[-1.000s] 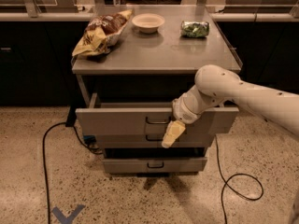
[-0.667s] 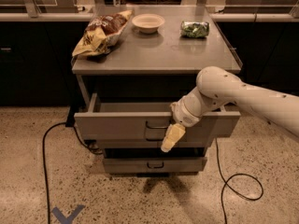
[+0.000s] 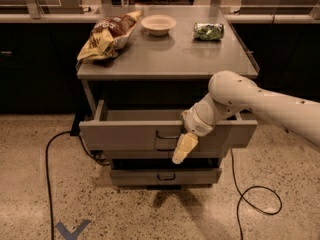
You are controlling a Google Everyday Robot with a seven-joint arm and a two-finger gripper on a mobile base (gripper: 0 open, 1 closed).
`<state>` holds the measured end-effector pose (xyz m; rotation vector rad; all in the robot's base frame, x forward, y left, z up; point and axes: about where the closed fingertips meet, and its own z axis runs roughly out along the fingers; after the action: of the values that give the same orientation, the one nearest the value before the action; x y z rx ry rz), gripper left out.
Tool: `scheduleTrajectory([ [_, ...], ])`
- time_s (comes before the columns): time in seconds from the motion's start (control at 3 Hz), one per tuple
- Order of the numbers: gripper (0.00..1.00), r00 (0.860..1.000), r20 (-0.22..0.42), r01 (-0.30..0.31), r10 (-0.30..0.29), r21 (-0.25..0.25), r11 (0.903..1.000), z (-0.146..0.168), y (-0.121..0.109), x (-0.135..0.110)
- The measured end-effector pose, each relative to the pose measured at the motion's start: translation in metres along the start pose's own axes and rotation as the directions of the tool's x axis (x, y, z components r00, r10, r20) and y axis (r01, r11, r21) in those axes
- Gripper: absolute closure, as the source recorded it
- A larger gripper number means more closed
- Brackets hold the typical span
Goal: Open top drawer
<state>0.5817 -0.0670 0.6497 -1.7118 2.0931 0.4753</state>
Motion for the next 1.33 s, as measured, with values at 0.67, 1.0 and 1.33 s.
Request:
scheduleTrajectory([
  [0.67, 0.00, 0.999, -0.050, -0.004, -0.002, -0.121, 0.9927, -0.020, 0.046, 0.007],
  [1.0, 0.00, 0.999, -0.050, -0.004, -0.002, -0.121, 0.9926, -0.020, 0.046, 0.007],
  [1.33, 0.00, 0.999, -0.038, -0.002, -0.004, -0.154, 0.9881, -0.017, 0.053, 0.011],
])
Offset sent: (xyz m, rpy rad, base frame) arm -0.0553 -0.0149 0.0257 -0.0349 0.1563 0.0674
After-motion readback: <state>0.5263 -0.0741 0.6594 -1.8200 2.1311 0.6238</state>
